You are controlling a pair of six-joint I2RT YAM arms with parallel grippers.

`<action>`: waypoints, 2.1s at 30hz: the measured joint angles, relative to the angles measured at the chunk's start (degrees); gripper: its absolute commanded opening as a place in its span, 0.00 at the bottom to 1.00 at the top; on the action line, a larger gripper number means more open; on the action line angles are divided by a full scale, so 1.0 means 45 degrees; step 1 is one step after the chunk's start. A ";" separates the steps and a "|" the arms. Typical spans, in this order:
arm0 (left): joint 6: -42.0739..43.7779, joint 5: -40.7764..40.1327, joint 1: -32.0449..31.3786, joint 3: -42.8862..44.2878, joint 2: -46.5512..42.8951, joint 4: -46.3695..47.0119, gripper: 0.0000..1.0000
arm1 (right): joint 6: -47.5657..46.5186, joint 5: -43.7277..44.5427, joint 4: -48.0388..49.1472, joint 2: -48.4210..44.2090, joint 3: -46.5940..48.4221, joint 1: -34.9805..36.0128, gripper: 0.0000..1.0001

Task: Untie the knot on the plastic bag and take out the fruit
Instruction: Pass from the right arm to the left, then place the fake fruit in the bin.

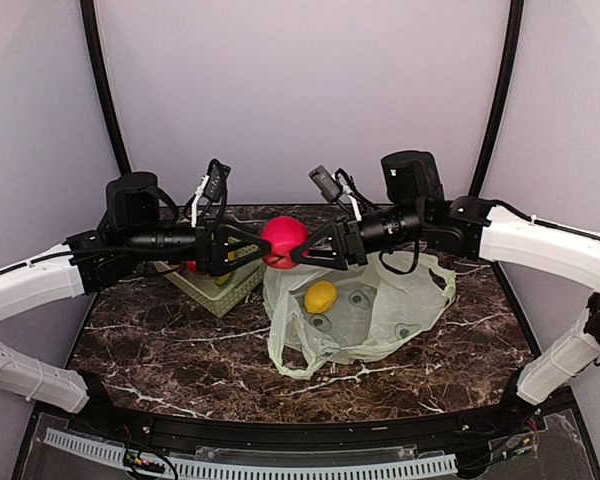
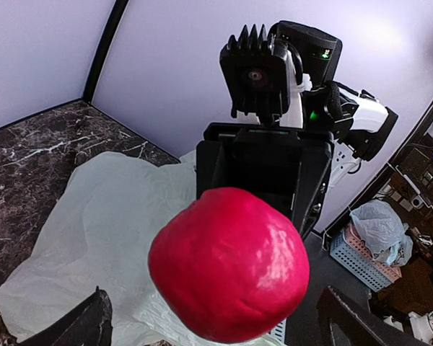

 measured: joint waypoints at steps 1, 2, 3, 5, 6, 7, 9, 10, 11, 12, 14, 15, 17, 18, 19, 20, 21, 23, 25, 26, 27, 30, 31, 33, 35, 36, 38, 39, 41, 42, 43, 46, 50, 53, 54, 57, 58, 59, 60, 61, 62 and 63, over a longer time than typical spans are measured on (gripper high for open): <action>-0.0053 0.0199 -0.0034 0.0058 0.0194 0.0097 0.99 | -0.0010 -0.0063 -0.0005 0.0000 0.0010 0.0000 0.31; -0.0102 0.0364 -0.0068 0.0112 0.0369 0.0155 0.99 | -0.0024 -0.0112 -0.0005 0.0000 0.0015 0.0000 0.31; -0.0141 0.0510 -0.0083 0.0180 0.0529 0.0209 0.99 | -0.0039 -0.0155 0.0000 0.0005 0.0019 0.0000 0.31; -0.0194 0.0695 -0.0126 0.0248 0.0748 0.0335 0.99 | -0.0053 -0.0238 -0.0005 0.0010 0.0019 0.0000 0.32; -0.0209 0.0753 -0.0131 0.0257 0.0801 0.0384 0.99 | -0.0058 -0.0272 -0.0005 0.0019 0.0019 0.0000 0.31; -0.0228 0.0797 -0.0136 0.0272 0.0860 0.0398 0.99 | -0.0068 -0.0306 -0.0010 0.0029 0.0019 0.0000 0.32; -0.0287 0.0850 -0.0146 0.0330 0.0947 0.0471 0.99 | -0.0092 -0.0374 -0.0015 0.0049 0.0019 0.0000 0.32; -0.0325 0.0855 -0.0151 0.0369 0.0991 0.0525 0.99 | -0.0097 -0.0413 -0.0019 0.0063 0.0019 0.0000 0.32; -0.0364 0.0865 -0.0151 0.0398 0.1025 0.0597 0.99 | -0.0097 -0.0447 -0.0019 0.0063 0.0019 0.0000 0.32; -0.0398 0.0874 -0.0151 0.0418 0.1064 0.0661 0.99 | -0.0107 -0.0461 -0.0029 0.0068 0.0019 0.0000 0.32; -0.0461 0.0908 -0.0151 0.0432 0.1117 0.0714 0.99 | -0.0126 -0.0486 -0.0039 0.0068 0.0019 0.0000 0.32; -0.0481 0.0923 -0.0151 0.0432 0.1141 0.0743 0.99 | -0.0141 -0.0491 -0.0053 0.0068 0.0019 0.0000 0.31; -0.0525 0.0957 -0.0151 0.0432 0.1209 0.0801 0.99 | -0.0146 -0.0495 -0.0068 0.0073 0.0019 0.0000 0.31; -0.0534 0.0976 -0.0151 0.0437 0.1239 0.0831 0.99 | -0.0146 -0.0495 -0.0068 0.0073 0.0019 0.0000 0.32; -0.0549 0.0996 -0.0151 0.0442 0.1277 0.0850 0.99 | -0.0151 -0.0495 -0.0068 0.0078 0.0019 0.0000 0.32; -0.0559 0.1015 -0.0155 0.0481 0.1321 0.0845 0.98 | -0.0151 -0.0495 -0.0073 0.0083 0.0019 0.0000 0.32; -0.0568 0.1035 -0.0155 0.0525 0.1370 0.0845 0.97 | -0.0155 -0.0495 -0.0068 0.0087 0.0019 0.0000 0.32; -0.0597 0.1088 -0.0155 0.0617 0.1462 0.0860 0.92 | -0.0175 -0.0491 -0.0068 0.0087 0.0019 0.0000 0.31; -0.0646 0.1151 -0.0155 0.0627 0.1486 0.0899 0.84 | -0.0185 -0.0481 -0.0068 0.0092 0.0019 0.0000 0.32; -0.0661 0.1195 -0.0155 0.0627 0.1496 0.0937 0.81 | -0.0189 -0.0486 -0.0078 0.0092 0.0019 0.0000 0.32; -0.0724 0.1239 -0.0155 0.0627 0.1496 0.0947 0.75 | -0.0189 -0.0452 -0.0073 0.0092 0.0019 0.0000 0.32; -0.0763 0.1331 -0.0189 0.0627 0.1501 0.1001 0.65 | -0.0185 -0.0471 -0.0073 0.0092 0.0019 0.0000 0.33; -0.0787 0.1355 -0.0199 0.0627 0.1501 0.1015 0.60 | -0.0189 -0.0476 -0.0068 0.0092 0.0019 0.0000 0.35; -0.0831 0.1389 -0.0204 0.0627 0.1511 0.1039 0.55 | -0.0209 -0.0466 -0.0063 0.0092 0.0019 0.0000 0.37; -0.0840 0.1409 -0.0204 0.0627 0.1511 0.1044 0.52 | -0.0204 -0.0461 -0.0063 0.0092 0.0019 0.0000 0.42; -0.0845 0.1413 -0.0204 0.0627 0.1515 0.1044 0.51 | -0.0204 -0.0457 -0.0063 0.0092 0.0019 0.0000 0.46; -0.0845 0.1418 -0.0204 0.0627 0.1515 0.1044 0.50 | -0.0204 -0.0452 -0.0063 0.0092 0.0019 0.0000 0.55; -0.0845 0.1418 -0.0204 0.0627 0.1515 0.1044 0.50 | -0.0204 -0.0447 -0.0063 0.0092 0.0019 0.0000 0.61; -0.0850 0.1413 -0.0204 0.0627 0.1511 0.1049 0.48 | -0.0277 -0.0437 -0.0073 0.0087 0.0019 0.0000 0.74; -0.0850 0.1399 -0.0199 0.0627 0.1511 0.1049 0.47 | -0.0262 -0.0423 -0.0078 0.0087 0.0015 0.0000 0.80; -0.0845 0.1292 -0.0204 0.0627 0.1506 0.1020 0.47 | -0.0233 -0.0389 -0.0087 0.0087 0.0015 0.0000 0.85; -0.0622 0.0714 -0.0199 0.0627 0.1423 0.0559 0.46 | -0.0321 -0.0223 -0.0053 -0.0058 -0.0097 -0.0005 0.94; -0.0160 -0.0374 -0.0029 0.0729 0.1253 -0.0651 0.46 | -0.0325 0.0219 -0.0078 -0.0510 -0.0379 -0.0087 0.98; 0.0053 -0.0991 0.0505 0.0792 0.1088 -0.1491 0.46 | -0.0301 0.0675 -0.0058 -0.0923 -0.0573 -0.0194 0.99; 0.0121 -0.1190 0.0797 0.0792 0.0996 -0.1787 0.46 | -0.0296 0.0831 -0.0039 -0.1078 -0.0656 -0.0248 0.99; 0.0228 -0.1851 0.1802 0.0792 0.0753 -0.2623 0.47 | -0.0262 0.1200 0.0000 -0.1477 -0.0918 -0.0418 0.99; 0.0262 -0.2205 0.2263 0.0792 0.0685 -0.2992 0.47 | -0.0243 0.1277 0.0034 -0.1593 -0.1010 -0.0471 0.99; 0.0301 -0.2545 0.2501 0.0792 0.0661 -0.3235 0.47 | -0.0223 0.1365 0.0063 -0.1676 -0.1088 -0.0510 0.99; 0.0330 -0.2997 0.2822 0.0792 0.0656 -0.3541 0.47 | -0.0209 0.1428 0.0087 -0.1734 -0.1151 -0.0554 0.99; 0.0369 -0.3444 0.3094 0.0792 0.0670 -0.3876 0.47 | -0.0180 0.1491 0.0097 -0.1758 -0.1195 -0.0578 0.99; 0.0403 -0.3823 0.3332 0.0792 0.0719 -0.4197 0.47 | -0.0165 0.1545 0.0131 -0.1758 -0.1224 -0.0607 0.99; 0.0437 -0.4167 0.3555 0.0792 0.0797 -0.4498 0.47 | -0.0126 0.1574 0.0141 -0.1758 -0.1273 -0.0627 0.99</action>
